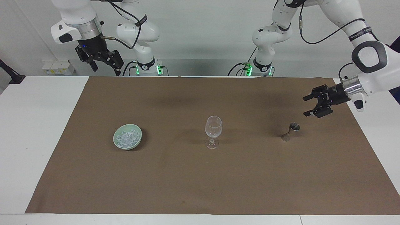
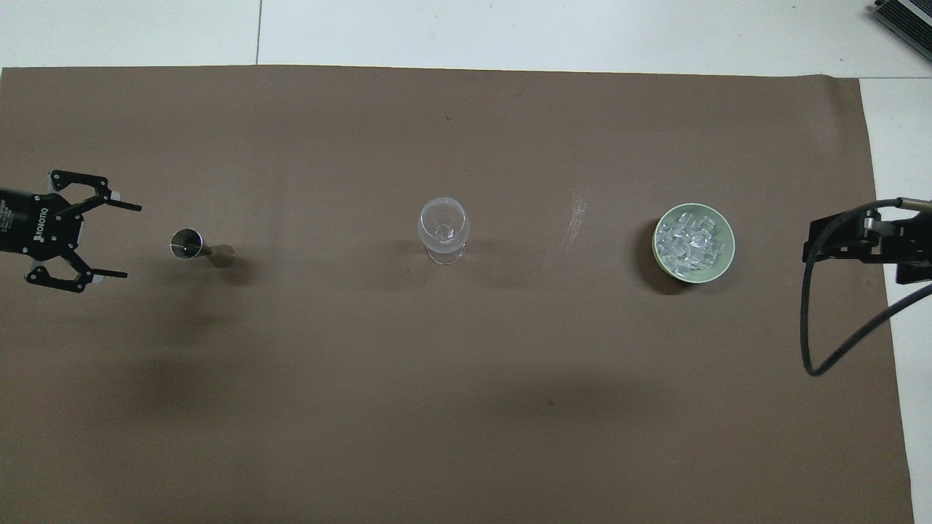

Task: Pour wine and add ice with both arms
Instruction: 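Move the open left gripper toward the small silver metal cup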

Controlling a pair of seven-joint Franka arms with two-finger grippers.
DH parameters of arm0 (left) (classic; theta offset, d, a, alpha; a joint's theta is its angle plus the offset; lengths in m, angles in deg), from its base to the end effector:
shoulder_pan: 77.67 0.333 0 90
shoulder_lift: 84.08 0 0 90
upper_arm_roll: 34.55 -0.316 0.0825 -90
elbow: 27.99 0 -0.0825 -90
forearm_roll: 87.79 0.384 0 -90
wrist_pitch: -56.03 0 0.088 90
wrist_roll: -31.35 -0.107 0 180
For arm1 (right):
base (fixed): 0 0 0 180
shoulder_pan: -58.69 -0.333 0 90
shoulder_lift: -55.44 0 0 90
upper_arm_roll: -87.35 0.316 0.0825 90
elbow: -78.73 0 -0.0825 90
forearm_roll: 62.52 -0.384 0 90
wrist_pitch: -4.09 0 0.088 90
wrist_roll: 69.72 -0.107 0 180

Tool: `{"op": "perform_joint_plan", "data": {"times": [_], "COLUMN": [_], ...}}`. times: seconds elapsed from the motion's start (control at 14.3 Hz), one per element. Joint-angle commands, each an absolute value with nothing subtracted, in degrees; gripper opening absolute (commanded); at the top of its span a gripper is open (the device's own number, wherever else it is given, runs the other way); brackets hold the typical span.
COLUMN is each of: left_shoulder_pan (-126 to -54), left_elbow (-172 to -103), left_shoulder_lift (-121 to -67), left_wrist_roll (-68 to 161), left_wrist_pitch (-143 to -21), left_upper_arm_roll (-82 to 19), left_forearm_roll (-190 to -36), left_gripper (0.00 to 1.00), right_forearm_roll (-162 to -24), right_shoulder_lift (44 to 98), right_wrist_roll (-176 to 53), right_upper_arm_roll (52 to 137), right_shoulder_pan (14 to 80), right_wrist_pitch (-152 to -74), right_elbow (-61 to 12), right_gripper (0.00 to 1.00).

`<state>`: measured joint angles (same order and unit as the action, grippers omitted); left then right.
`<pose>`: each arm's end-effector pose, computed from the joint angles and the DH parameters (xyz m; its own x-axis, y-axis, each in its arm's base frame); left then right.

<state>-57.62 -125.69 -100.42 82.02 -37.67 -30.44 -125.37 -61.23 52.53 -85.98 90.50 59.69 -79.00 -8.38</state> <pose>0.5990 0.1106 0.4218 0.2102 0.7107 -0.6713 0.9744 -0.2081 0.0848 0.5257 0.0180 0.6650 0.9691 -0.2464 -0.0116 -0.2460 -0.9688 0.0296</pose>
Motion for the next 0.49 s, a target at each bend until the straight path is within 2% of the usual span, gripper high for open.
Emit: {"op": "perform_joint_plan", "data": {"times": [0.0,0.21,0.42], "left_shoulder_pan": [-56.76,-53.34,-52.98], "left_elbow": [-124.76,-124.15,-122.92], "left_shoulder_lift": [-102.70,-107.00,-111.05], "left_wrist_roll": [82.86,82.86,82.77], "left_wrist_pitch": [-39.24,-38.63,-39.24], "left_upper_arm_roll": [-29.89,-29.89,-29.80], "left_forearm_roll": [-127.95,-130.67,-133.04], "left_gripper": [1.00,1.00,1.00], "right_forearm_roll": [-62.52,-62.52,-62.52], "right_shoulder_lift": [52.63,52.54,52.54], "right_wrist_roll": [-84.75,-84.75,-84.75], "right_upper_arm_roll": [90.69,90.77,90.77], "right_shoulder_pan": [60.53,60.44,60.53], "right_wrist_pitch": [-78.09,-77.65,-77.74], "right_elbow": [-7.76,-7.84,-7.84], "right_gripper": [1.00,1.00,1.00]}}
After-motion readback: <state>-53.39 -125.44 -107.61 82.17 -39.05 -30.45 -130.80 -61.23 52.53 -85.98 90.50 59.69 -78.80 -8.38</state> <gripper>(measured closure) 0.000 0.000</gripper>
